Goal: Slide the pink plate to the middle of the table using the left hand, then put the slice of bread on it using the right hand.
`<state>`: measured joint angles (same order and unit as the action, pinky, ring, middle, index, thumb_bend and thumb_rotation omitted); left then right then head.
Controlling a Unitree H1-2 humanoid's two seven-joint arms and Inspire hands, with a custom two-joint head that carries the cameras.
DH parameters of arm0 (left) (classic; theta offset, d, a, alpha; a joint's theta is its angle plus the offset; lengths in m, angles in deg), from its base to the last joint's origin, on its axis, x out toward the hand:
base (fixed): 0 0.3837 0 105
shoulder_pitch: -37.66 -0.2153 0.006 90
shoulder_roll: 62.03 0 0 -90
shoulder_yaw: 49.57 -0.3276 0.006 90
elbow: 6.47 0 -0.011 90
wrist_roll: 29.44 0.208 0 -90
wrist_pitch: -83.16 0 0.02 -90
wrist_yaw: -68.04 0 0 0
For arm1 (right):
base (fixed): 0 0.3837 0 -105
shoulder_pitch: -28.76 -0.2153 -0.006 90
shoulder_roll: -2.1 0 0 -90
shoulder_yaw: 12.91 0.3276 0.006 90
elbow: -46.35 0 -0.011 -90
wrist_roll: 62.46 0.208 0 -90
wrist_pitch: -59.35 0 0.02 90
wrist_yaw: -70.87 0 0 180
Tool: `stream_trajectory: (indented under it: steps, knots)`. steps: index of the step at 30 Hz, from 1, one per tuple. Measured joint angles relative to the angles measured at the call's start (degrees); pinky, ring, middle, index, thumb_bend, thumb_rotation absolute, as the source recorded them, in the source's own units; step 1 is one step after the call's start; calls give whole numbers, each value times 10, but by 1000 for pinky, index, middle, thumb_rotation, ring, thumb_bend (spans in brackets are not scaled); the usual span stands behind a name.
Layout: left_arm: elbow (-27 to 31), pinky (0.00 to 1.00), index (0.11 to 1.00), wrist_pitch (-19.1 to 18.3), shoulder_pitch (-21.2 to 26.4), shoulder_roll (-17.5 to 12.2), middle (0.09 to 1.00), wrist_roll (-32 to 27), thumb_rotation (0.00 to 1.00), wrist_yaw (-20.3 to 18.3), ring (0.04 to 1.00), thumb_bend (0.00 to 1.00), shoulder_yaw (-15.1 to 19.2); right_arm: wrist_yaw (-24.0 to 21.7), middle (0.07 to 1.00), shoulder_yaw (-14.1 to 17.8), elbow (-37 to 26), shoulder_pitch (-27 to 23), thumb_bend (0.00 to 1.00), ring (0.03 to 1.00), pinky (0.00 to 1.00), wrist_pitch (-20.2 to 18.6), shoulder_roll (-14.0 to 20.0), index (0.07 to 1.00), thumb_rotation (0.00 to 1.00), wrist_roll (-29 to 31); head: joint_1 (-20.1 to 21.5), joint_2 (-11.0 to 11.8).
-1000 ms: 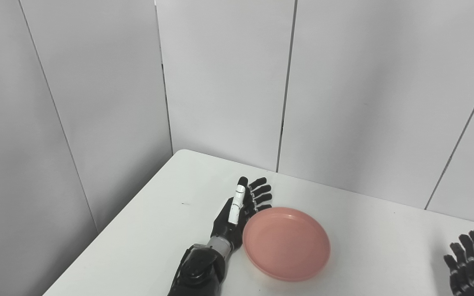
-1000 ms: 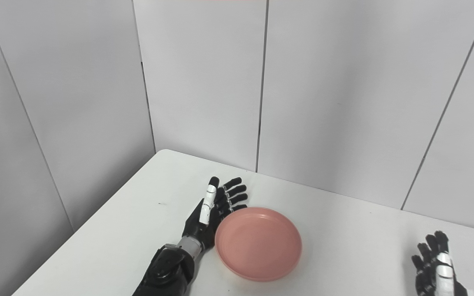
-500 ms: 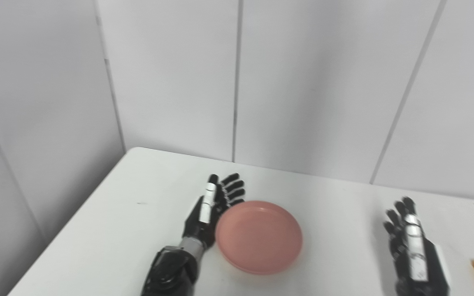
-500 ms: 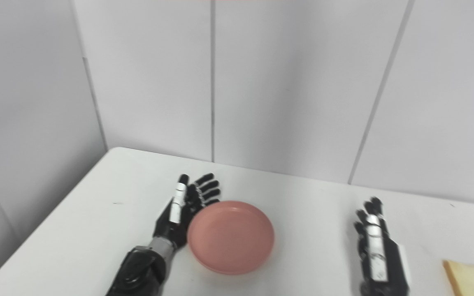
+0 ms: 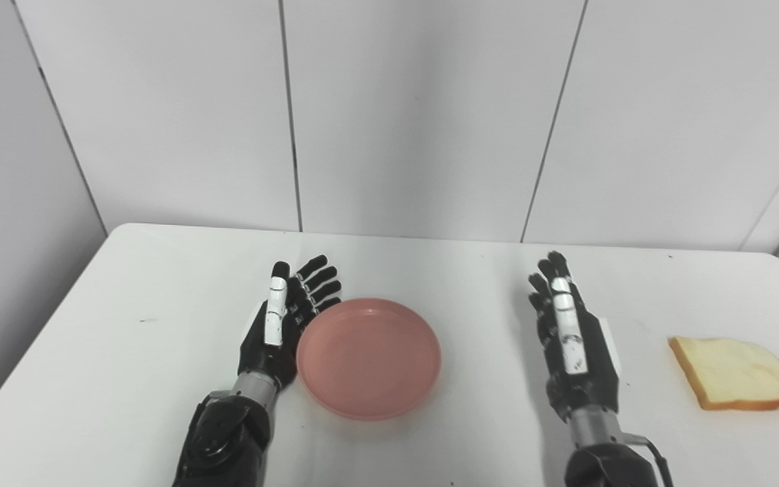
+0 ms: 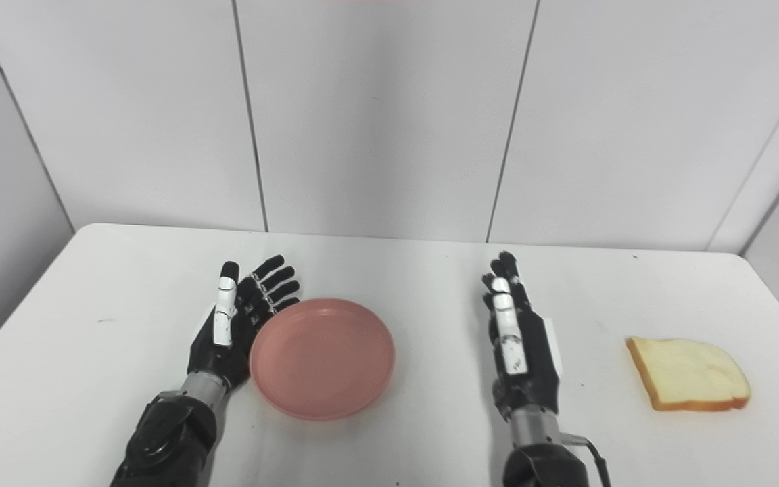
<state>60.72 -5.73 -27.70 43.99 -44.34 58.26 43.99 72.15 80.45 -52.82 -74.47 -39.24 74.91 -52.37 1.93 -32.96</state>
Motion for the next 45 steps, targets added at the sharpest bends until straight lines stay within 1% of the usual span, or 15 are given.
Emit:
stream_trajectory:
  steps: [7, 11, 17, 18, 28, 31, 36, 41, 45]
  knots:
    - [4, 793, 797, -1, -3, 3, 839, -1, 994, -4, 827, 832, -6, 8, 964, -2, -2, 0, 715, 963, 972, -12, -3, 964, 822, -9, 10, -4]
    - [18, 796, 800, -6, -12, 6, 839, 0, 998, -5, 829, 833, -16, 8, 968, -3, -3, -1, 715, 970, 977, -13, -3, 969, 835, -11, 9, -6]
    - [28, 801, 801, -16, -17, 22, 836, 0, 997, -6, 822, 838, -27, 8, 969, -4, -16, -3, 703, 971, 985, -20, -4, 971, 841, -11, 0, -9]
    - [30, 798, 799, -17, -19, 24, 833, 2, 997, -6, 821, 843, -30, 8, 964, -4, -16, -3, 707, 966, 982, -20, -4, 966, 830, -11, 0, -9]
    - [39, 794, 793, -20, -27, 44, 833, 21, 1000, -2, 821, 836, -55, 9, 961, -1, -16, -4, 702, 958, 994, -21, -3, 970, 827, -10, -11, -9]
    - [42, 798, 796, -20, -31, 50, 836, 24, 998, -2, 825, 836, -56, 9, 958, 0, -16, -4, 701, 956, 994, -21, -3, 968, 818, -7, -11, -9]
    - [42, 827, 789, -17, -36, 58, 841, 24, 988, -9, 838, 844, -64, 9, 957, 4, -16, -4, 700, 952, 997, -21, -2, 966, 818, 1, -11, -7]
    - [42, 832, 790, -13, -39, 61, 861, 25, 995, -15, 841, 837, -70, 8, 955, 5, -16, -4, 691, 949, 995, -21, 0, 962, 818, 3, -8, -4]
    - [46, 865, 810, -9, -44, 61, 876, 26, 993, -19, 873, 838, -78, 7, 955, 8, -16, -4, 689, 948, 1000, -21, 4, 959, 817, 9, -9, -6]
